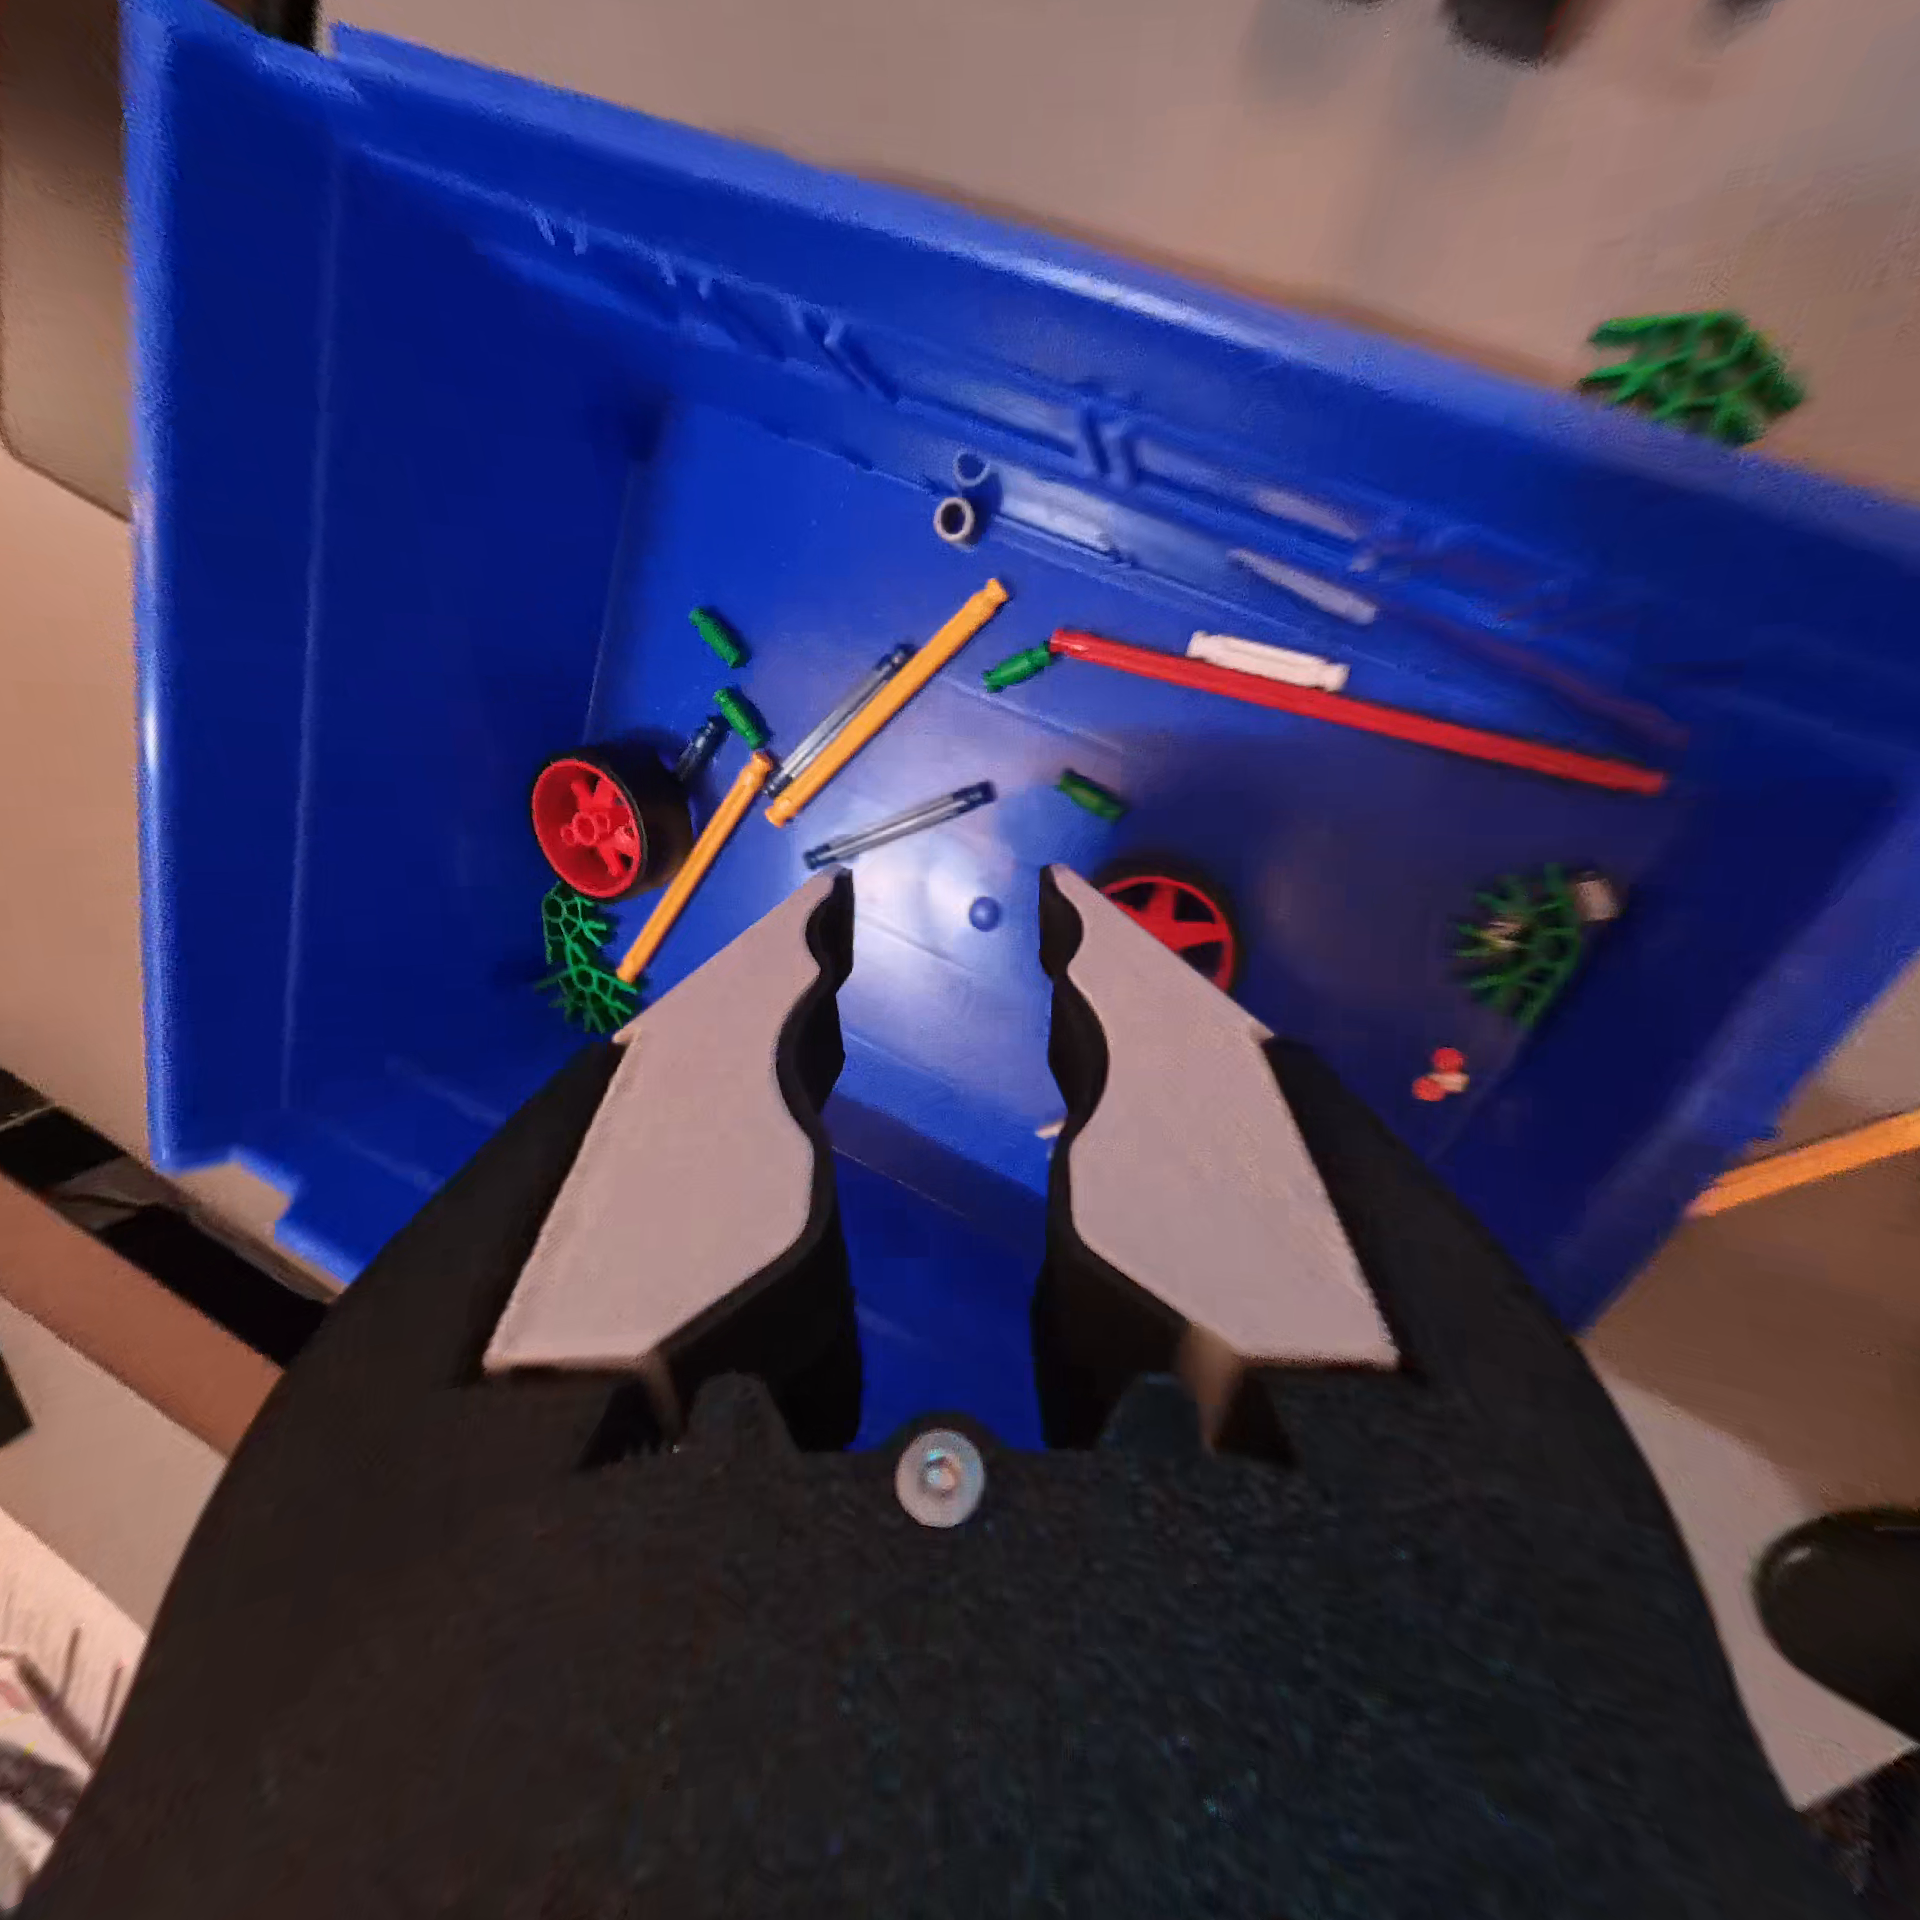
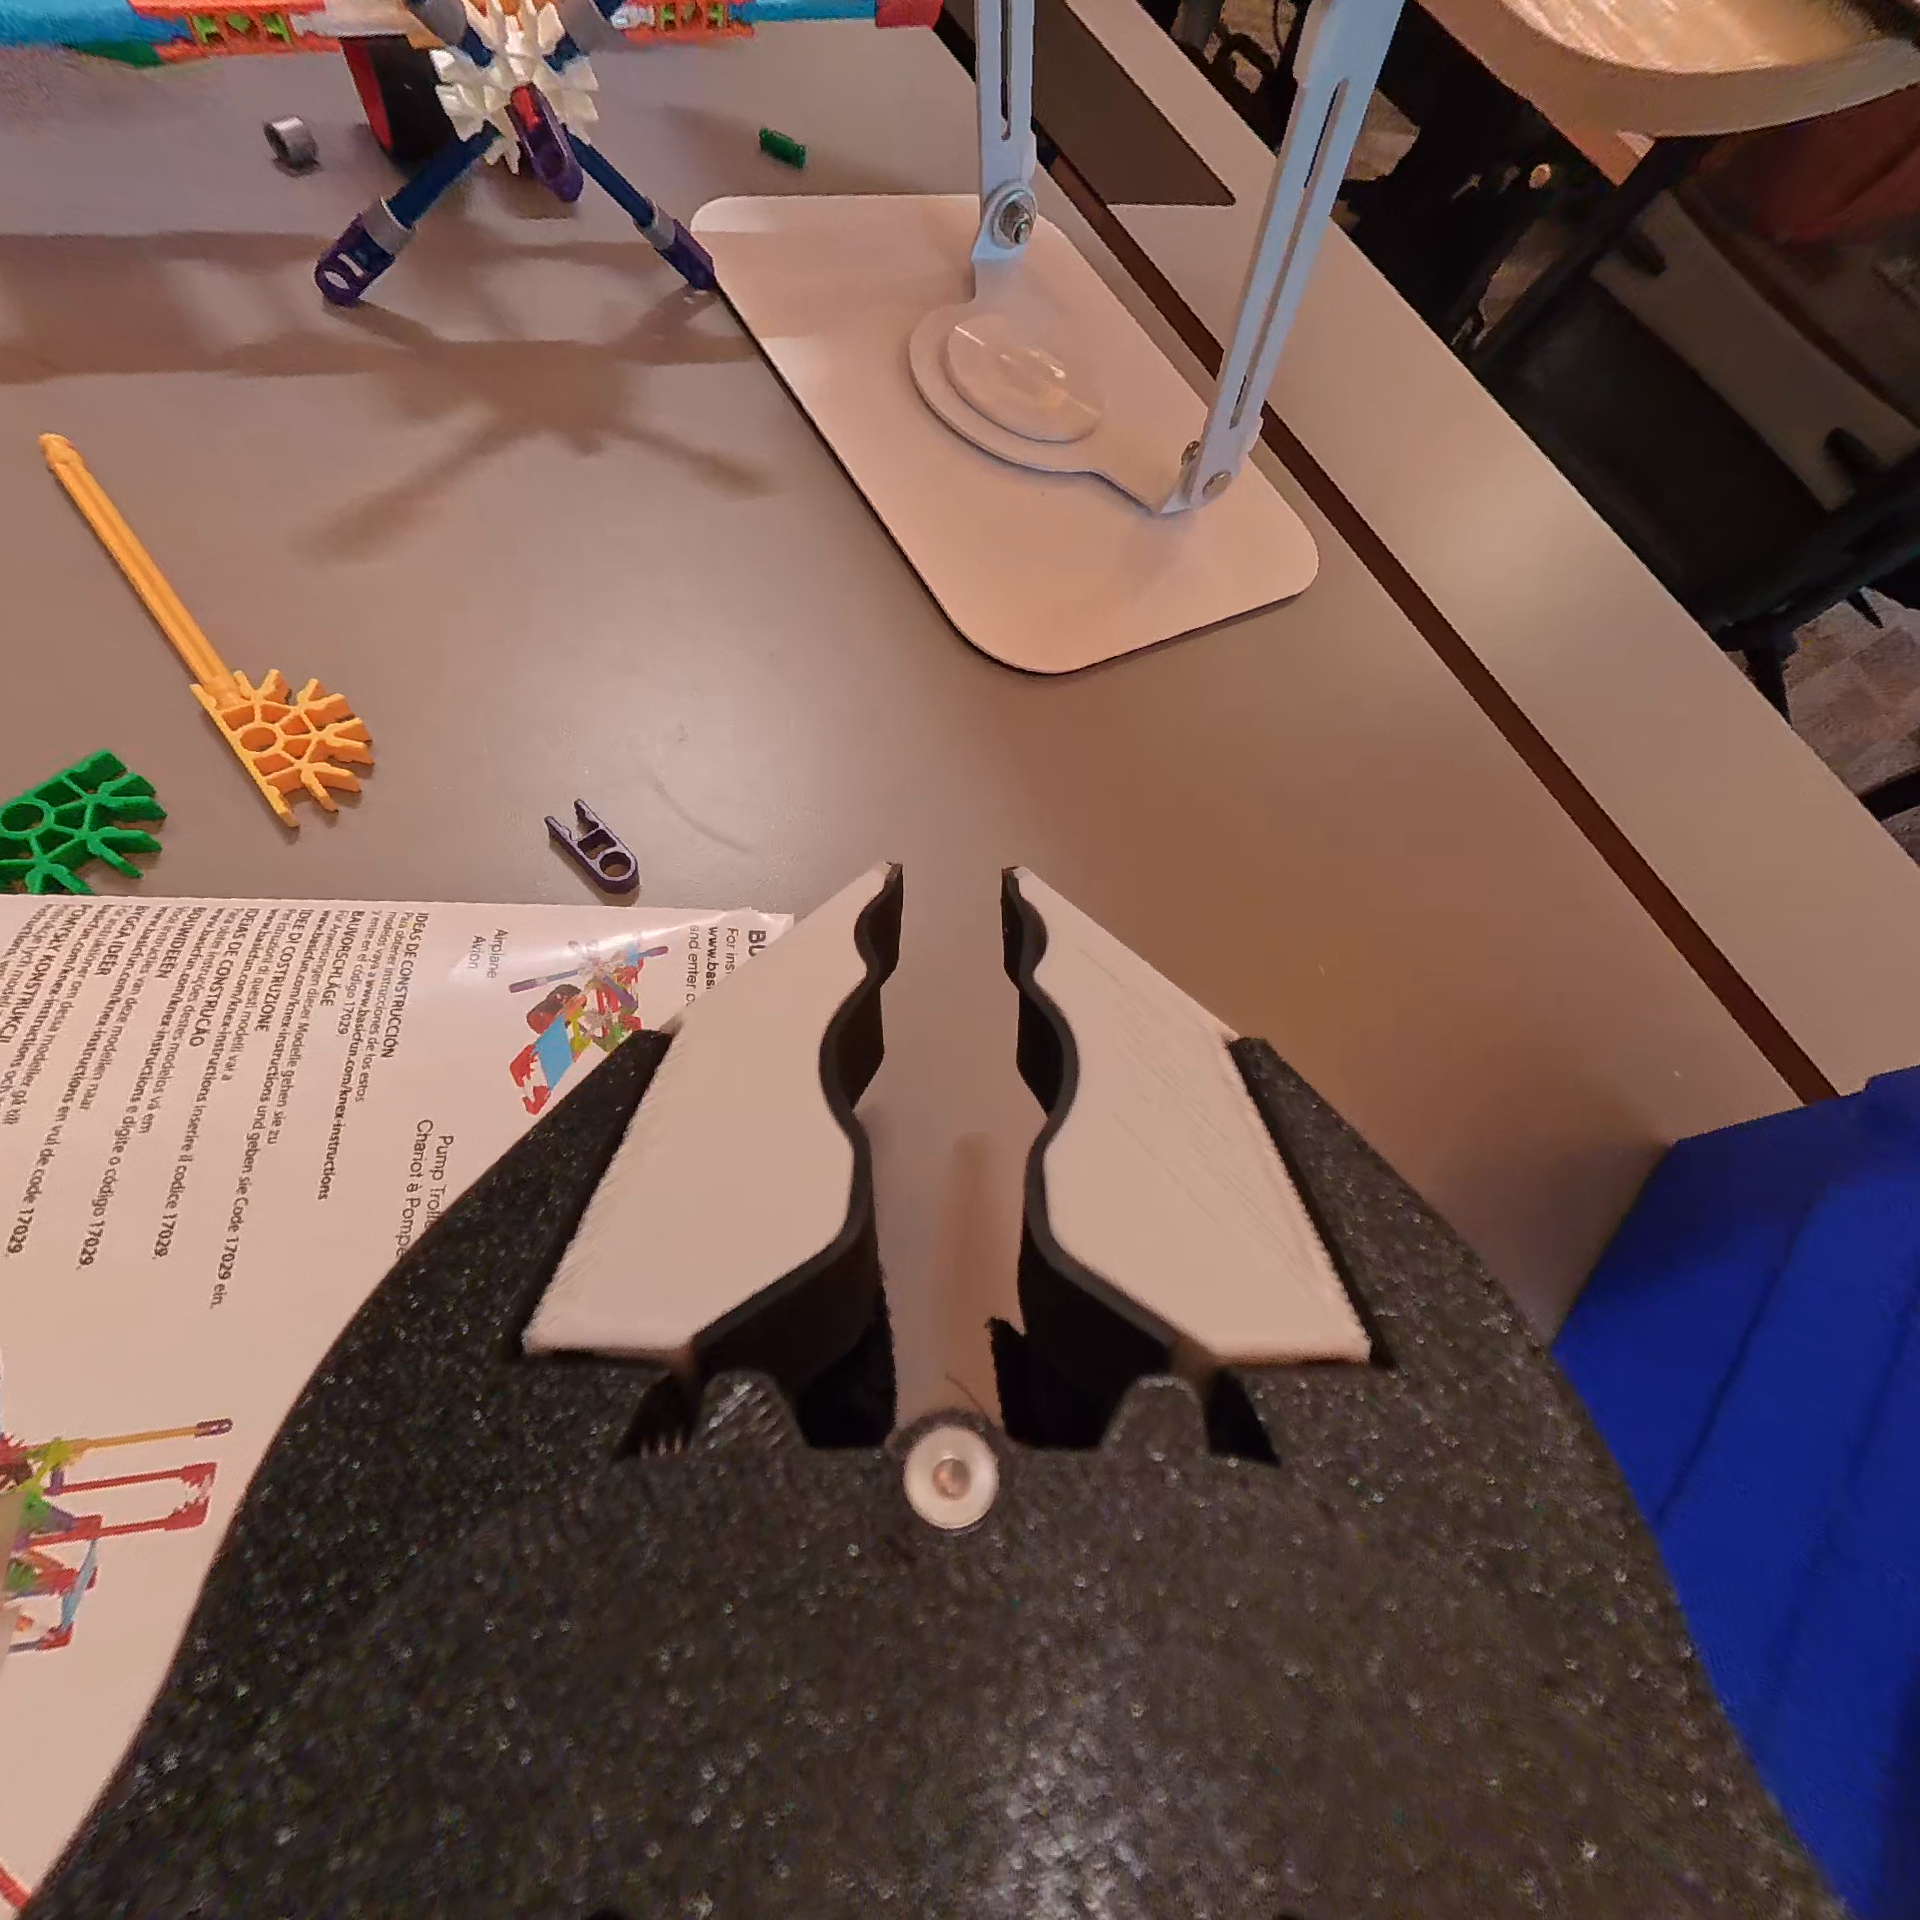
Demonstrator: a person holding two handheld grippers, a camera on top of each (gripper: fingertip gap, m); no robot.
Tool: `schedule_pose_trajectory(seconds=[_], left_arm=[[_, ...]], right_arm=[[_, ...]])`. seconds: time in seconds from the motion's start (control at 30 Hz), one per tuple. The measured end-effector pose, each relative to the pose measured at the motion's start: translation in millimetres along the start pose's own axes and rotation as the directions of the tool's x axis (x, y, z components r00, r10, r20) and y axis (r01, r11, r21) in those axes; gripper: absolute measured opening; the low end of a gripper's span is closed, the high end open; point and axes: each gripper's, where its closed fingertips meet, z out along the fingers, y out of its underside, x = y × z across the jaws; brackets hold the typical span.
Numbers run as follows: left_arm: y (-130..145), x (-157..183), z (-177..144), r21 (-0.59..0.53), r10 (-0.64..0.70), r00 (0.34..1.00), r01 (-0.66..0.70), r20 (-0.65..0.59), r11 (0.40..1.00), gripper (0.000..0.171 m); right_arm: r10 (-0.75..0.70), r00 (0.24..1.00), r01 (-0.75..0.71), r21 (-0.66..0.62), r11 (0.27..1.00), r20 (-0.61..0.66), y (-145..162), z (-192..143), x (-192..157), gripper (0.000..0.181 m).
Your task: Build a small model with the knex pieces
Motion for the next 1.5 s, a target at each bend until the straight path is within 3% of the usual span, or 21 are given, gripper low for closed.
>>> schedule_pose_trajectory(seconds=[0.27, 0.43, 0.73, 0.9, 1.0, 1.13, 1.27, 1.37, 1.5], left_arm=[[-9, -44, 41, 0.059, -0.076, 0.992, 0.082, -0.102, 0.995, 0.024], [-5, -58, 60, -0.020, 0.023, 0.998, -0.025, -0.062, 0.999, 0.015], [3, -66, 81, -0.131, 0.161, 0.975, -0.181, -0.150, 0.975, 0.016], [3, -60, 83, -0.109, 0.123, 0.966, -0.151, -0.229, 0.982, 0.006], [1, -65, 81, -0.076, 0.107, 0.972, -0.126, -0.210, 0.989, 0.006], [-16, -70, 53, 0.033, 0.019, 0.981, -0.012, -0.191, 0.999, 0.005], [-43, -68, 4, 0.218, -0.091, 0.970, 0.141, -0.226, 0.966, 0.005], [-60, -60, -30, 0.300, -0.115, 0.970, 0.178, -0.214, 0.937, 0.005], [-99, -32, -78, 0.380, -0.081, 0.987, 0.128, -0.137, 0.916, 0.005]], right_arm=[[-0.002, 1.000, 0.002, -0.016, 1.000, 0.003, 5, 4, 0, 0.019], [-0.010, 1.000, 0.010, -0.026, 1.000, 0.007, 6, 8, -1, 0.019], [-0.038, 0.999, 0.039, -0.037, 0.999, 0.016, 8, 7, -5, 0.019], [-0.042, 0.999, 0.042, -0.038, 0.998, 0.017, 9, 6, -5, 0.019], [-0.047, 0.999, 0.047, -0.032, 0.998, 0.016, 6, 5, -6, 0.019], [-0.053, 0.998, 0.054, -0.021, 0.998, 0.015, 1, 3, -8, 0.019], [-0.062, 0.998, 0.062, -0.002, 0.998, 0.015, -8, 1, -11, 0.019], [-0.076, 0.997, 0.076, 0.017, 0.997, 0.018, -16, -1, -15, 0.019], [-0.087, 0.996, 0.086, 0.034, 0.996, 0.011, -25, -5, -18, 0.019]])
